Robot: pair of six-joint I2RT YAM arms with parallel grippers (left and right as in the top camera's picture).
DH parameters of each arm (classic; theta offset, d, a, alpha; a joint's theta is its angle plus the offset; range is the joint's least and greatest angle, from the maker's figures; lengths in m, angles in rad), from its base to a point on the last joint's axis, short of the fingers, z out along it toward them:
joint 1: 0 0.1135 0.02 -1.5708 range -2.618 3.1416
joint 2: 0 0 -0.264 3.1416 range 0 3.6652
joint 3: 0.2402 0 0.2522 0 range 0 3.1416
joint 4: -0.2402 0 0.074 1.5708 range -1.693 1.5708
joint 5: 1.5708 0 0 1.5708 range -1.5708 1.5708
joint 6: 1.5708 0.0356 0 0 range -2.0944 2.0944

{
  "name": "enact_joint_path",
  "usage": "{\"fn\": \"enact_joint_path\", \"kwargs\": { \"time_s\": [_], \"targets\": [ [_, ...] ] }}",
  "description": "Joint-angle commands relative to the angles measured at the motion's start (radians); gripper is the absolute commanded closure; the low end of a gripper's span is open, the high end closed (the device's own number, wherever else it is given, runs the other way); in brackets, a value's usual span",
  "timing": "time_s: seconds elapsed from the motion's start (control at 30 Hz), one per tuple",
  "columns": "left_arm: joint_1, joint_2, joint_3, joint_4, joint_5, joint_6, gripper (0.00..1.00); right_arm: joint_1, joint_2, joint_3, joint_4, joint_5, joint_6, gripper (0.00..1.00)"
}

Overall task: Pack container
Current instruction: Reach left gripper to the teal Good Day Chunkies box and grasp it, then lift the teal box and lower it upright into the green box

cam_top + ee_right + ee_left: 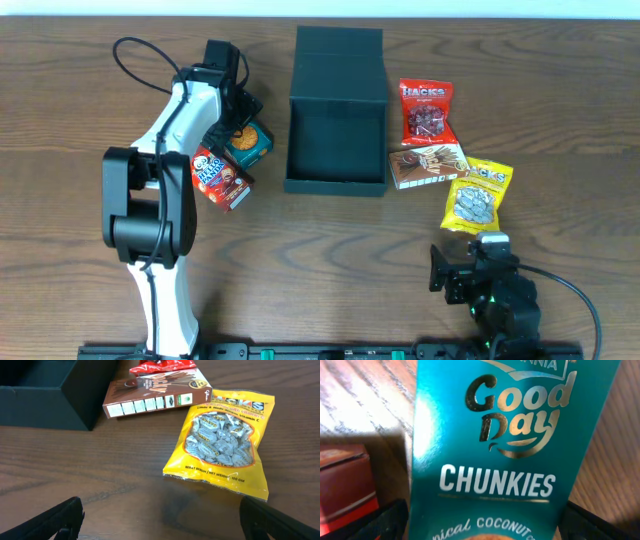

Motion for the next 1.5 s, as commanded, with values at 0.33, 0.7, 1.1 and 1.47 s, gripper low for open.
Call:
{"fn": "enact_joint_path", "kwargs": {
  "time_s": [0.33,0.7,1.1,1.47],
  "targets": [
    [0.026,0.039,0.022,0.009,-0.001,0.135,0.04,-0.009,-0.005,-0.013,-0.001,0.001,0.015,0.01],
    [0.029,0.039,0.022,0.029,0.01,0.179,0.04,-0.009,-0.005,-0.013,-0.001,0.001,0.015,0.01],
    [0.015,0.039,0.019,0.029,-0.027,0.259,0.07,-0.009,-0.005,-0.013,-0.001,0.001,0.015,0.01],
    [0.015,0.039,0.015,0.033,-0.027,0.27,0.23,-0.009,-0.005,-0.013,-0.001,0.001,0.015,0.01]
  ]
}}
